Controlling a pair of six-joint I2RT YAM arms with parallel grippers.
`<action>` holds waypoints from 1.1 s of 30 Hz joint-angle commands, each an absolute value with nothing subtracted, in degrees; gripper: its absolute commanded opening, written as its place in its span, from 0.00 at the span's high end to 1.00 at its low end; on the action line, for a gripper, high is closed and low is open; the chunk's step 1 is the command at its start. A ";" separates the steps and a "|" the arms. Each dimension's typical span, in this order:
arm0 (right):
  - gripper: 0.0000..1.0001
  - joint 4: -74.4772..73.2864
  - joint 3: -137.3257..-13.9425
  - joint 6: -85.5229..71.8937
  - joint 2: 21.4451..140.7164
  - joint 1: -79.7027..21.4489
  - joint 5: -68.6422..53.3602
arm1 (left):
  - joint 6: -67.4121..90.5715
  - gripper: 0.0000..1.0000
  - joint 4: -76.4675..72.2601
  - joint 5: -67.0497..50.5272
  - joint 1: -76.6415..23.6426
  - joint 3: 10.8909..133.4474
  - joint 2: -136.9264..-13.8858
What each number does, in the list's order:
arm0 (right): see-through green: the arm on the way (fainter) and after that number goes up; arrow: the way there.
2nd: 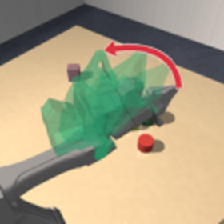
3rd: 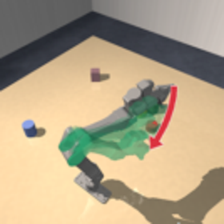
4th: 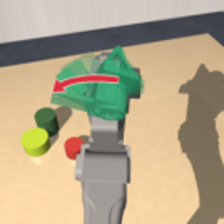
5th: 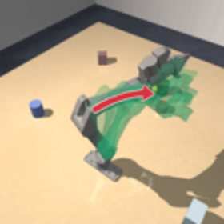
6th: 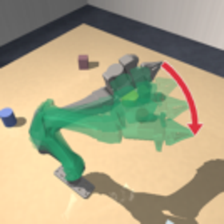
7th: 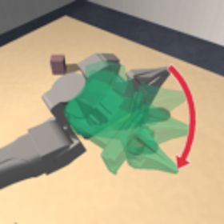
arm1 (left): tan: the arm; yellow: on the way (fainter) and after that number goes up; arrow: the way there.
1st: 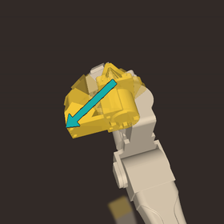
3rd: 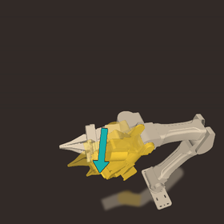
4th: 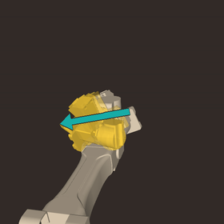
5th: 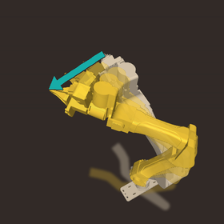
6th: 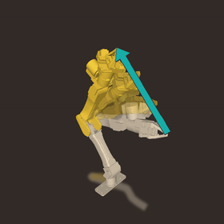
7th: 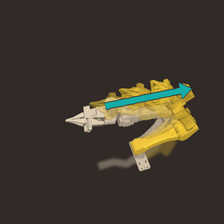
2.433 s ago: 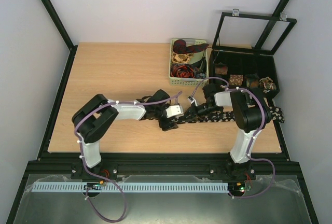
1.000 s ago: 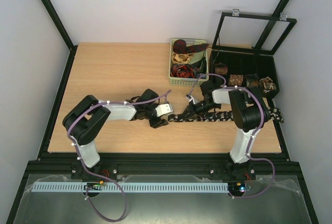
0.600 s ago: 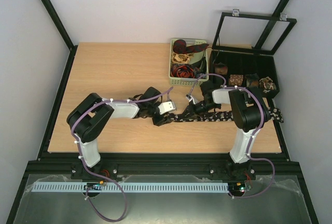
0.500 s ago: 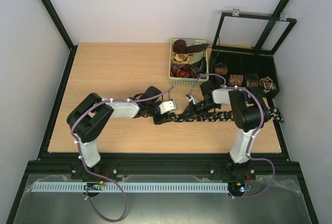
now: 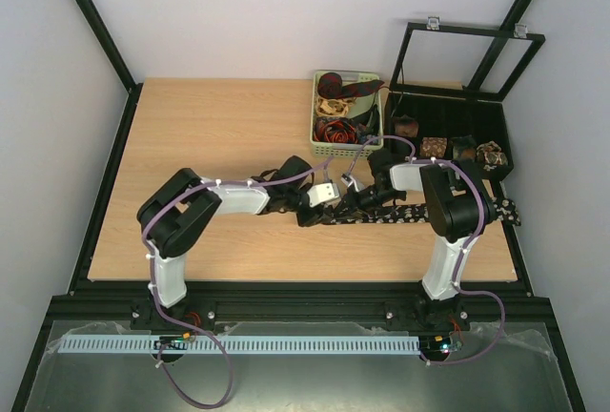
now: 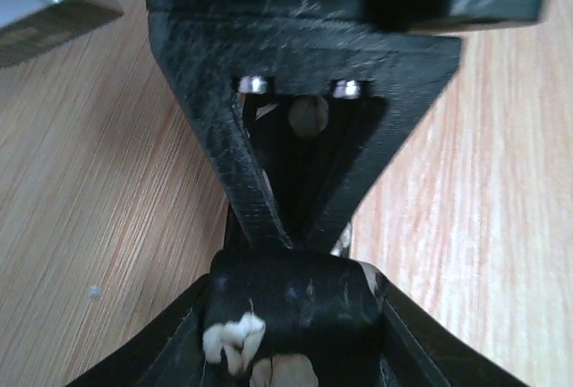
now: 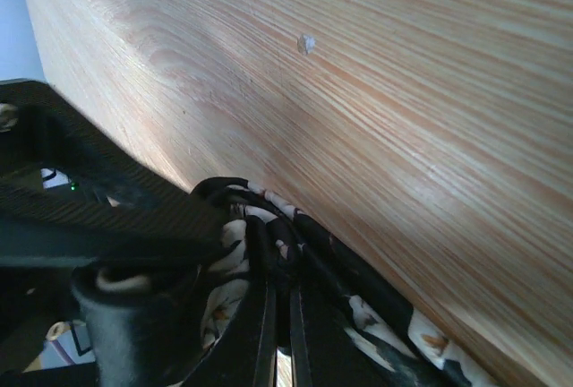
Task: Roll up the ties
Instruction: Roll the tie at the center of the board.
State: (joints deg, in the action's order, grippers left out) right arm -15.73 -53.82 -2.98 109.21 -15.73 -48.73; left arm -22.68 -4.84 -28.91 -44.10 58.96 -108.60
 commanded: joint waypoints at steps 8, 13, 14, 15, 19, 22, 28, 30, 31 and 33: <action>0.98 -17.31 -52.74 -2.33 112.02 -16.09 -43.39 | -23.42 0.61 -2.97 -25.03 -45.16 61.32 -114.87; 0.89 -19.87 -54.52 -1.39 109.85 -15.78 -45.60 | -25.33 0.68 1.87 -21.89 -45.18 60.41 -113.72; 0.87 -20.96 -55.03 -0.91 109.26 -15.41 -46.47 | -25.69 0.68 2.98 -21.27 -45.13 60.31 -113.46; 0.85 -22.25 -55.52 -0.02 108.60 -14.83 -47.28 | -26.26 0.68 3.89 -20.76 -45.17 60.17 -113.25; 0.76 -26.47 -56.43 1.78 106.40 -12.65 -52.05 | -27.30 0.68 5.08 -19.87 -45.18 59.07 -112.26; 0.67 -27.30 -56.32 1.31 105.48 -12.32 -56.76 | -27.16 0.68 5.41 -19.69 -45.26 59.23 -112.75; 0.59 -19.04 -53.92 -6.41 104.56 -14.00 -61.88 | -27.05 0.67 5.20 -19.60 -45.32 58.86 -113.03; 0.59 -18.05 -54.11 -7.15 105.32 -15.30 -60.85 | -27.07 0.67 5.11 -19.67 -45.34 58.52 -113.03; 0.60 -17.65 -54.21 -7.45 105.91 -15.74 -60.36 | -27.07 0.67 5.14 -19.68 -45.35 58.53 -113.03; 0.60 -16.70 -54.05 -8.02 106.89 -16.13 -58.46 | -27.07 0.67 4.89 -19.73 -45.35 58.29 -112.94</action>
